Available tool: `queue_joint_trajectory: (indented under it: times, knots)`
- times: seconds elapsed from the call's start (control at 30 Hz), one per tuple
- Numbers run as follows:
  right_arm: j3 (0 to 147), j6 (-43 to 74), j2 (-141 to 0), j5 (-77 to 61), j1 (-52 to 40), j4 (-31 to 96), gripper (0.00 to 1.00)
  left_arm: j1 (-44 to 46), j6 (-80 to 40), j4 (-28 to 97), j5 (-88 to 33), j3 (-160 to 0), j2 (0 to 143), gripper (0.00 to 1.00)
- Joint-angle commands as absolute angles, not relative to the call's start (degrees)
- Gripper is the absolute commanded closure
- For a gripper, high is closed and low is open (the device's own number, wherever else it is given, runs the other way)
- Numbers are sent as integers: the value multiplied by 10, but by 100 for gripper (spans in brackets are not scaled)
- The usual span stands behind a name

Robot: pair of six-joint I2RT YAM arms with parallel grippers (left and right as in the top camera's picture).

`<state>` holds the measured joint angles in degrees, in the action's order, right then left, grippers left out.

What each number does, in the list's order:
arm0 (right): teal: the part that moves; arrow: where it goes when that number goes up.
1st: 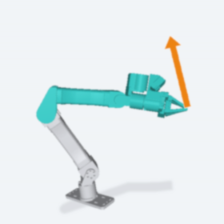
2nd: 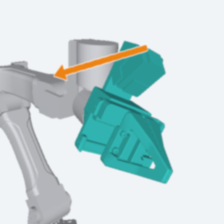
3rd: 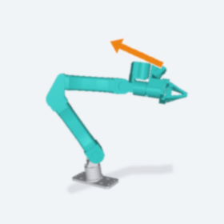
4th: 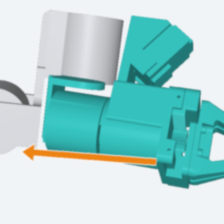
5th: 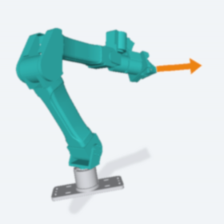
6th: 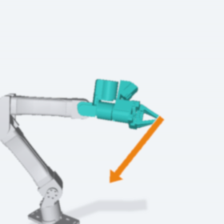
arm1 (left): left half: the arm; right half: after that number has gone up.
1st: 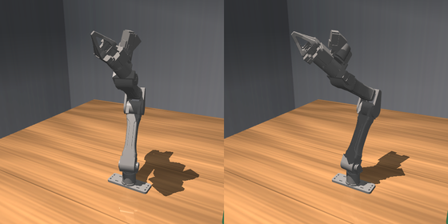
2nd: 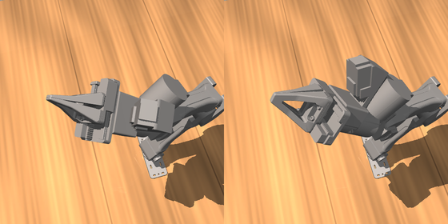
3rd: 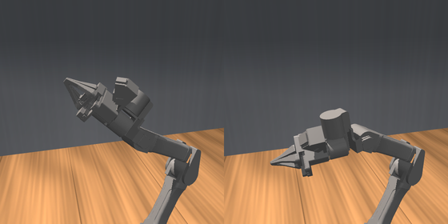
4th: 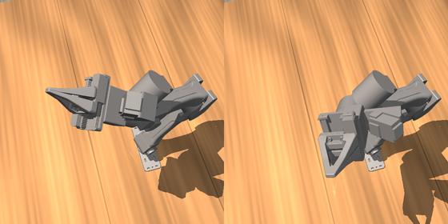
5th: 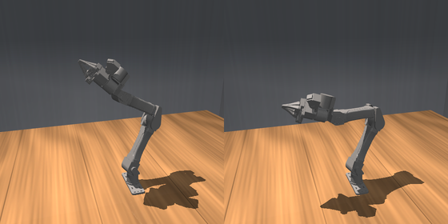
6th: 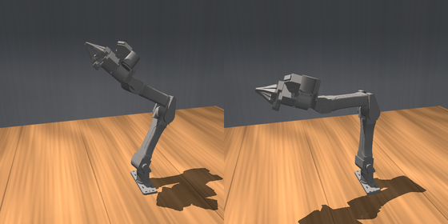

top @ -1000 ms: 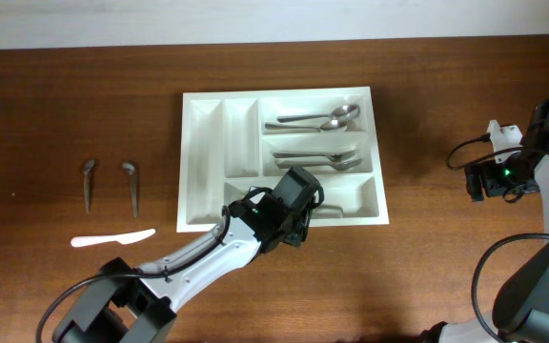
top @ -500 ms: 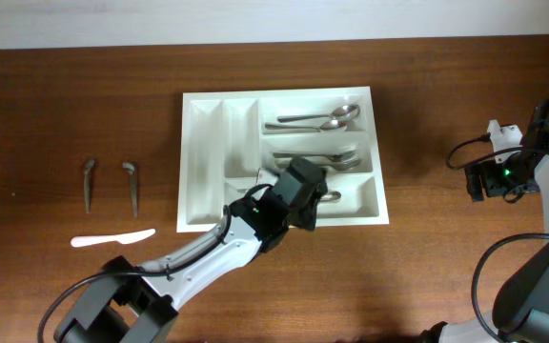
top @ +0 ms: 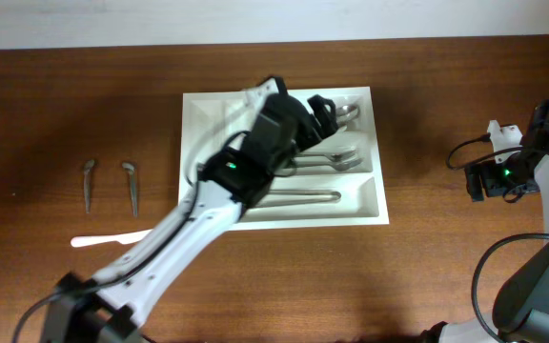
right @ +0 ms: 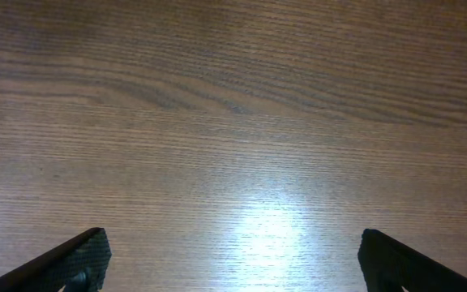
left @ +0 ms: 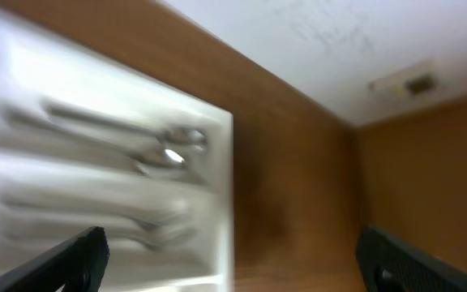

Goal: Pack container
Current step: 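Open the left gripper and move it left toward the spoons, then lower the left gripper over the left silver spoon and close on it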

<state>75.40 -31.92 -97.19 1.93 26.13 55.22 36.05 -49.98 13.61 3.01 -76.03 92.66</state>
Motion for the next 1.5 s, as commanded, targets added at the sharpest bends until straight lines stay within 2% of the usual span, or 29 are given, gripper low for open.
queue_joint_trajectory:
  times: [0.0,0.13,0.27,0.57,0.67,0.8,1.03,1.47]
  knots:
    - [754,-319,-971,18,263,552,1,336,-226,178,20,-775,870,1]
    - [754,-319,-971,18,263,552,1,296,-209,288,95,-775,845,1]
    - [754,-319,-971,18,263,552,1,209,-209,395,163,-775,848,1]
    - [754,-319,-971,18,263,552,1,-41,-197,484,75,-774,887,1]
    - [754,-319,-971,18,263,552,1,-81,-81,460,75,-774,903,1]
    - [754,-319,-971,18,263,552,1,-123,-5,456,74,-774,938,1]
    - [754,-319,-971,18,263,552,1,-176,10,428,73,-774,1016,1]
    - [754,-319,-971,18,263,552,1,-181,63,385,74,-774,1114,1]
